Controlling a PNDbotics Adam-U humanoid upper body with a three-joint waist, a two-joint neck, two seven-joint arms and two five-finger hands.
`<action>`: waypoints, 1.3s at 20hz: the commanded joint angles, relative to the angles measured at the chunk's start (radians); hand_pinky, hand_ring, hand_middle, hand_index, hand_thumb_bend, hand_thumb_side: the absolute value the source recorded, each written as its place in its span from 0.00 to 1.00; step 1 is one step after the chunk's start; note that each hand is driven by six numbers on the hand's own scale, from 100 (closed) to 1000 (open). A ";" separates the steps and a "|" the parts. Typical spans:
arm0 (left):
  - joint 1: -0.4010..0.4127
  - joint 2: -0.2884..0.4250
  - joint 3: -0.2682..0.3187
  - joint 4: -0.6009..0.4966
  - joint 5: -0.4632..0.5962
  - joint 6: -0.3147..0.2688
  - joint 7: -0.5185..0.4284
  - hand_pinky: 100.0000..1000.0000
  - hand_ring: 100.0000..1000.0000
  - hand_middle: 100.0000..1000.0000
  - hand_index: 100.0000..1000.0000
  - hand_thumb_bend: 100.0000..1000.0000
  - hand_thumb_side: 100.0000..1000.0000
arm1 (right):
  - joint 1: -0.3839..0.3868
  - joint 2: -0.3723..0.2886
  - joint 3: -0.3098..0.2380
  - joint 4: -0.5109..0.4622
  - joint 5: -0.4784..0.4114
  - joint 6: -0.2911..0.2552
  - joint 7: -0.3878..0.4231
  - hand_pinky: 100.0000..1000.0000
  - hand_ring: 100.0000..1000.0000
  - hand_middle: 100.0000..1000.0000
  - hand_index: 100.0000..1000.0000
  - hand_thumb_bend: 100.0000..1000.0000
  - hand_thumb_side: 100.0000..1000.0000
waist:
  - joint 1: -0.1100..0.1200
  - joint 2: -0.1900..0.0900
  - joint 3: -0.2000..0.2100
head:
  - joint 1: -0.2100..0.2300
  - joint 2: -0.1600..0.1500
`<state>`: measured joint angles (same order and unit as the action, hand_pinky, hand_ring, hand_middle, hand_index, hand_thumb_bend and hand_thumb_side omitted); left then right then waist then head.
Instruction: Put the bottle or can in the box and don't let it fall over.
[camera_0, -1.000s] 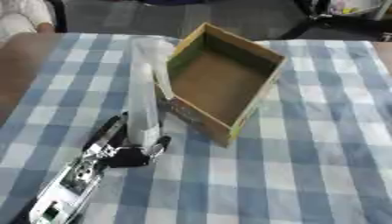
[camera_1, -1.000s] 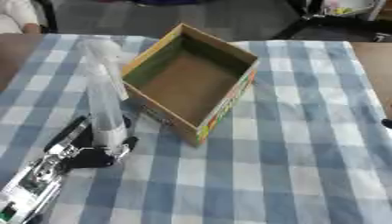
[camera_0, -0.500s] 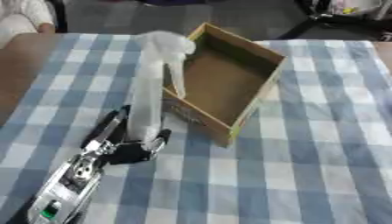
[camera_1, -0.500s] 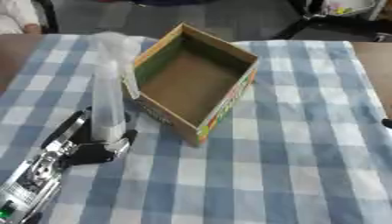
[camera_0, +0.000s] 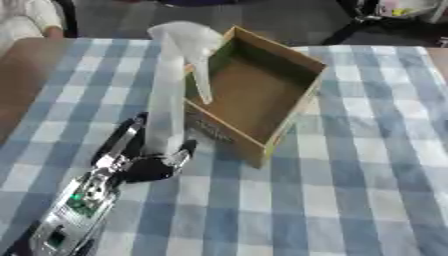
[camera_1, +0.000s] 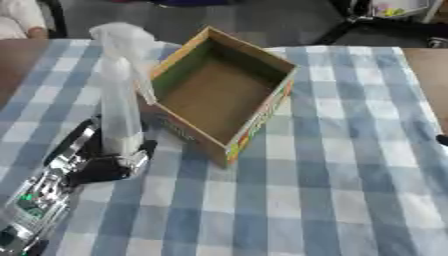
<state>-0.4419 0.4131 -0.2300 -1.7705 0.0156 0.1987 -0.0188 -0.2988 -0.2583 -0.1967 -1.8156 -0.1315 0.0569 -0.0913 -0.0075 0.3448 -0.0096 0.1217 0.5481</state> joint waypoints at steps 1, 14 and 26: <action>-0.025 0.022 0.011 -0.033 0.008 -0.006 0.005 1.00 0.49 0.56 0.06 0.15 0.00 | -0.007 -0.019 -0.008 -0.012 -0.006 -0.001 0.002 0.76 0.89 1.00 0.86 0.00 0.72 | 0.002 -0.023 0.001 | 0.000 -0.008; -0.262 0.002 0.001 -0.008 0.056 0.010 0.023 1.00 0.49 0.56 0.06 0.18 0.00 | 0.000 -0.030 -0.004 -0.015 -0.014 -0.003 0.007 0.76 0.89 1.00 0.86 0.00 0.72 | 0.013 -0.043 -0.016 | 0.005 -0.003; -0.476 -0.064 0.031 0.249 0.013 -0.041 0.100 1.00 0.49 0.58 0.06 0.17 0.00 | -0.015 -0.026 0.010 -0.017 -0.021 -0.002 0.021 0.76 0.89 1.00 0.86 0.00 0.72 | 0.021 -0.033 -0.071 | 0.047 -0.024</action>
<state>-0.8929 0.3485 -0.2152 -1.5363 0.0412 0.1676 0.0704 -0.3013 -0.2601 -0.1873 -1.8157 -0.1456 0.0569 -0.0746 0.0156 0.3300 -0.0818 0.1606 0.5406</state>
